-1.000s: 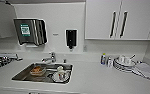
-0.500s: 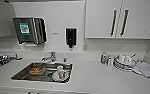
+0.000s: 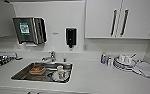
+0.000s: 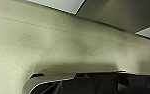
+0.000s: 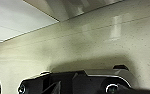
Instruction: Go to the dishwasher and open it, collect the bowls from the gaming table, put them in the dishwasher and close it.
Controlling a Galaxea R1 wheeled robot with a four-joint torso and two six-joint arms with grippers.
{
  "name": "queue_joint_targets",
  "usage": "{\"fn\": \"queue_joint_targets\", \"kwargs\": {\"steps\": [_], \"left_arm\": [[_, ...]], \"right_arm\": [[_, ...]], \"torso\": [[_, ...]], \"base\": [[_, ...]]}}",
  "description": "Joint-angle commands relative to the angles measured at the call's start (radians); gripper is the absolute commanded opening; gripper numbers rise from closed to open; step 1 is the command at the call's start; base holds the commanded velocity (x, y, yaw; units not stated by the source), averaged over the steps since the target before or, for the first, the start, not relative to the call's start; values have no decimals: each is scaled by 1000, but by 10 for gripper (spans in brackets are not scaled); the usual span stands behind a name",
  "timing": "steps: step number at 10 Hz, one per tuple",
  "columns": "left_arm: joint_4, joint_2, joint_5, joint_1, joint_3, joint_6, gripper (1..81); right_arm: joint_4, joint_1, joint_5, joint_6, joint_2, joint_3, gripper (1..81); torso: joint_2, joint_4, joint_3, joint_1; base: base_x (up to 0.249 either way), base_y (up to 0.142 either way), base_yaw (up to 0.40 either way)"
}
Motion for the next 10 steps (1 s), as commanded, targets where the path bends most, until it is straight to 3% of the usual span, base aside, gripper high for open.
{"fn": "queue_joint_targets", "kwargs": {"steps": [1, 6, 10], "left_arm": [[-2, -12, 42, -62, 9, -3, 811], [-1, 0, 41, -63, 7, -3, 811], [-1, 7, 41, -68, 6, -3, 811]], "right_arm": [[44, 146, -51, 25, -166, 212, 811], [80, 278, -56, 53, -301, 431, 811], [91, 341, -76, 59, -356, 540, 811]], "torso": [[0, 0, 0, 0], [0, 0, 0, 0], [0, 0, 0, 0]], "base": [[0, 0, 0], [0, 0, 0], [0, 0, 0]]}}
